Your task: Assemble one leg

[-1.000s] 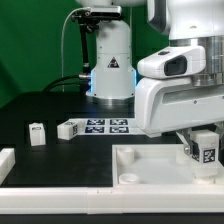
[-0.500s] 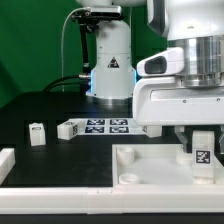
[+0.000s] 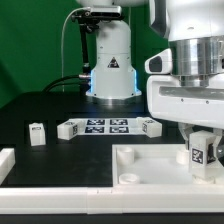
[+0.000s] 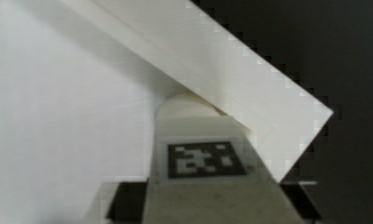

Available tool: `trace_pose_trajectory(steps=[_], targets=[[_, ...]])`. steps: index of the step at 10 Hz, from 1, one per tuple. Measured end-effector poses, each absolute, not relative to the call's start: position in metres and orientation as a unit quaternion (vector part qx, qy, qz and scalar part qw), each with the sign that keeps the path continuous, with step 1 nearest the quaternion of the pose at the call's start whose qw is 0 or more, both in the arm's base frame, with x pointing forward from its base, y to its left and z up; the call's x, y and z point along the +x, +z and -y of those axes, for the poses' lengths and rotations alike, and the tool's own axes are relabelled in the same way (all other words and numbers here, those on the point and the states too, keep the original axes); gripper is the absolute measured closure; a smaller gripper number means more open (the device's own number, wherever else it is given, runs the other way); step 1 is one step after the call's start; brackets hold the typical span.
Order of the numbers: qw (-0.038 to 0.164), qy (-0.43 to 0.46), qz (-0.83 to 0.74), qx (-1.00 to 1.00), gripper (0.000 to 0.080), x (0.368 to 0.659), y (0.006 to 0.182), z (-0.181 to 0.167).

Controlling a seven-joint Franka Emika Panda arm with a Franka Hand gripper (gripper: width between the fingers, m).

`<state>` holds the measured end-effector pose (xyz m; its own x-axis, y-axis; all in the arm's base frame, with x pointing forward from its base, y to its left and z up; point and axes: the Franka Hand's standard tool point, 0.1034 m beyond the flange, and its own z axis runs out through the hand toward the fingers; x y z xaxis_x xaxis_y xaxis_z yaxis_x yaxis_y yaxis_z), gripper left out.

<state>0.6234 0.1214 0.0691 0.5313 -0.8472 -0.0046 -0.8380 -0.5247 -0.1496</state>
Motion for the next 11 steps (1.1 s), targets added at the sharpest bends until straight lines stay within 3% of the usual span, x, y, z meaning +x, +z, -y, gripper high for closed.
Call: trace_pose_trajectory(steps=[2, 4, 5, 6, 11], targets=[[0.068, -0.033, -0.487, -0.870, 0.0509, 0.623, 0.069, -0.121], [0.069, -0.041, -0.442, -0.893, 0.0226, 0.623, 0.069, -0.124], [0.066, -0.045, -0.398, -0.914, 0.0226, 0.623, 0.069, -0.126], [0.062, -0.050, -0.324, -0.943, 0.0165, 0.624, 0.070, -0.126], [0.033, -0.044, -0.006, -0.998, 0.0151, 0.621, 0.072, -0.132]])
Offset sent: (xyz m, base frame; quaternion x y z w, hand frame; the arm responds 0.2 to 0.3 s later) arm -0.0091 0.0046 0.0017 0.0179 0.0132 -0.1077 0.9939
